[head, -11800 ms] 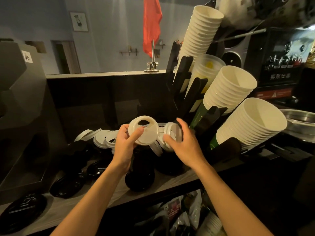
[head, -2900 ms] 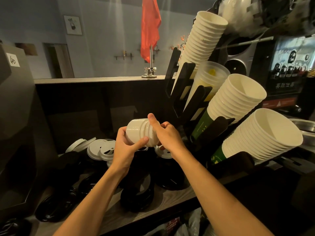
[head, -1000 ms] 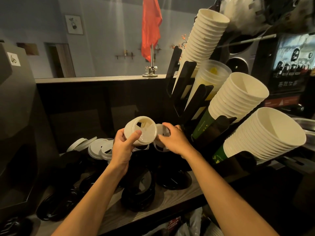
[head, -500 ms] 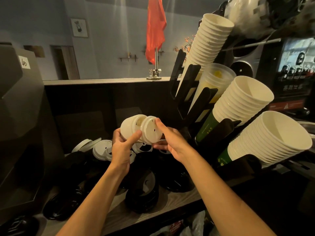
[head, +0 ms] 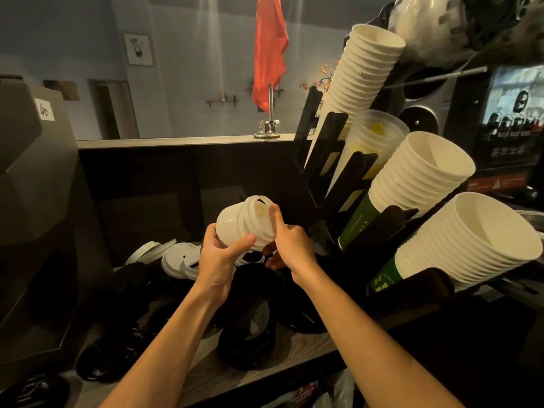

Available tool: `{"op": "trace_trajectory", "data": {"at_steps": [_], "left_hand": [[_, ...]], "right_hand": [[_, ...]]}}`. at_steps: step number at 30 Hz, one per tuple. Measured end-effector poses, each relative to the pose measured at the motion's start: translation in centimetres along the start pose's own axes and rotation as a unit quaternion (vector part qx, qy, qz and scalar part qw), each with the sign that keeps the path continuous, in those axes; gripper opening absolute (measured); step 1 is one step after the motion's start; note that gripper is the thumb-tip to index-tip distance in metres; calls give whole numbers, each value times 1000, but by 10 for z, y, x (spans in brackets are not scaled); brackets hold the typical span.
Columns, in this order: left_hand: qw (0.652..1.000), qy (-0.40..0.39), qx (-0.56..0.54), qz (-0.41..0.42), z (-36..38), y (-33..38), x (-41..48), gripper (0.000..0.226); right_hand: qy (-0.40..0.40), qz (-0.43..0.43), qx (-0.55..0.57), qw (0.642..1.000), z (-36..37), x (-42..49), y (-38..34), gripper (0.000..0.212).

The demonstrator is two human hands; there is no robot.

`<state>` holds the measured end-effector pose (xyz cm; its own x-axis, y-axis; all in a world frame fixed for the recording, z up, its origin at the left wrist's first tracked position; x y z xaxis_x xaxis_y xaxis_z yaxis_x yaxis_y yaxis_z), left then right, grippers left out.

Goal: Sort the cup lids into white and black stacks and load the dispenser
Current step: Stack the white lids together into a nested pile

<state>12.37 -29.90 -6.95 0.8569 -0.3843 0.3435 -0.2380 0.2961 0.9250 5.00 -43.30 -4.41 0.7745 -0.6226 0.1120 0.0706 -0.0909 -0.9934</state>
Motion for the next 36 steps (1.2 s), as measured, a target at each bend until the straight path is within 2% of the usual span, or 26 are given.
{"op": "trace_trajectory", "data": {"at_steps": [4, 8, 16, 18, 20, 22, 27, 29, 31, 33, 34, 36], "left_hand": [[999, 2, 49, 24, 2, -2, -2, 89], [996, 24, 77, 38, 4, 0, -6, 89], [999, 33, 40, 15, 1, -5, -2, 90], [1000, 26, 15, 3, 0, -4, -1, 95], [1000, 9, -5, -12, -1, -3, 1, 99], [1000, -14, -7, -19, -2, -2, 1, 106], [999, -39, 21, -33, -1, 0, 0, 104], [998, -33, 32, -36, 1, 0, -1, 108], [998, -16, 33, -42, 0, 0, -1, 103], [998, -5, 35, -52, 0, -2, 0, 95], [998, -3, 34, -57, 0, -3, 0, 92], [997, 0, 36, -64, 1, -6, -1, 86]], "right_hand": [[6, -58, -48, 997, -1, -4, -4, 71], [14, -107, -142, 984, 1, -5, -3, 74], [0, -122, -185, 975, 3, -6, -5, 70], [-20, -112, -139, 984, 0, -3, -7, 64], [-77, -74, -20, 994, 1, -3, -9, 57], [-114, -49, 89, 988, 2, -5, -11, 52], [-77, -85, 120, 986, 2, -5, -11, 50], [-88, -84, 107, 987, 0, -5, -11, 51], [-111, -70, 92, 987, -4, -4, -11, 52], [-71, -59, 78, 993, -16, 5, -8, 51], [-32, -63, 49, 996, -24, 10, -7, 44], [10, -82, -85, 993, -39, 20, -1, 30]]}}
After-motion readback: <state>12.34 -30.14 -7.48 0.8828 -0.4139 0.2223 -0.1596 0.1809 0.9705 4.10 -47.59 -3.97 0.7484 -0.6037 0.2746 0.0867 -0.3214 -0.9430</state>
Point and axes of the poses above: each hand's wrist, its own x-axis towards the middle knuckle, its own z-axis out of the palm, y = z × x, the point moved 4 cm from there along x, towards the middle knuckle, and after that the axes turned 13 degrees about x, right-handed, at the moved point
